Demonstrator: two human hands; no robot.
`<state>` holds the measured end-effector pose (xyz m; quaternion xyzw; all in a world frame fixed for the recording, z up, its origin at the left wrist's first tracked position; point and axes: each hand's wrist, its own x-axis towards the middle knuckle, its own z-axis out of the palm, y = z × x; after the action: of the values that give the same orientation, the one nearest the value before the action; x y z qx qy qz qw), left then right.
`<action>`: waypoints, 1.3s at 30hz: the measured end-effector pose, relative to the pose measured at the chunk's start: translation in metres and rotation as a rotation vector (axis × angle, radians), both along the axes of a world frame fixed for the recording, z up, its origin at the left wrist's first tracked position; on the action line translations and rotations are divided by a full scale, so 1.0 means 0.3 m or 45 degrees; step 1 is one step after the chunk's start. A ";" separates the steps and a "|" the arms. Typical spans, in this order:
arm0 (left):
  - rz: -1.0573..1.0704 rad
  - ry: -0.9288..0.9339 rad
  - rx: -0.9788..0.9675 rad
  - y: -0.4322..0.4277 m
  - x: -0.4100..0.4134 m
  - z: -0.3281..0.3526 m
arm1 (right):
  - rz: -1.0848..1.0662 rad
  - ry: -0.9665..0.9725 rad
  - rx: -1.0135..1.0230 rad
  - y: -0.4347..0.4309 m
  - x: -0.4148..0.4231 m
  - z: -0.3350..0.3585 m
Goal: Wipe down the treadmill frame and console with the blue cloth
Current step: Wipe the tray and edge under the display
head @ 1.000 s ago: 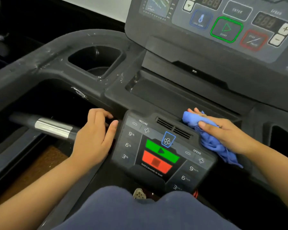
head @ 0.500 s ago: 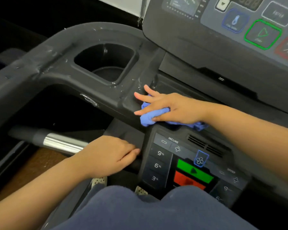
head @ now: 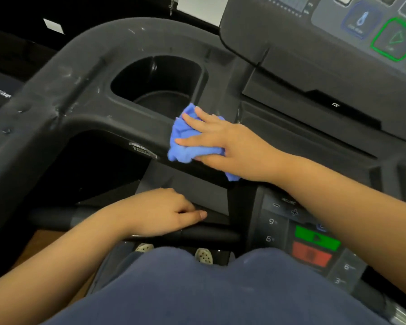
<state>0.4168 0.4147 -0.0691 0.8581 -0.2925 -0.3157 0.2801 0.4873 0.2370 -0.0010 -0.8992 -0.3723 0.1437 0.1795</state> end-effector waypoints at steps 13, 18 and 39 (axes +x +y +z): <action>-0.033 0.055 -0.035 0.001 0.004 0.003 | 0.153 0.001 -0.105 -0.159 -0.042 0.041; -0.020 0.158 -0.031 -0.001 0.013 -0.002 | 0.634 -0.433 -0.423 -0.020 0.001 0.008; 0.066 0.331 0.091 0.008 0.003 0.019 | 0.708 -0.950 -1.138 0.374 -0.055 -0.128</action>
<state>0.4178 0.4170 -0.0634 0.8266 -0.2201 -0.4270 0.2930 0.4707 0.3493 -0.0396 -0.7468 -0.5329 0.0036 -0.3979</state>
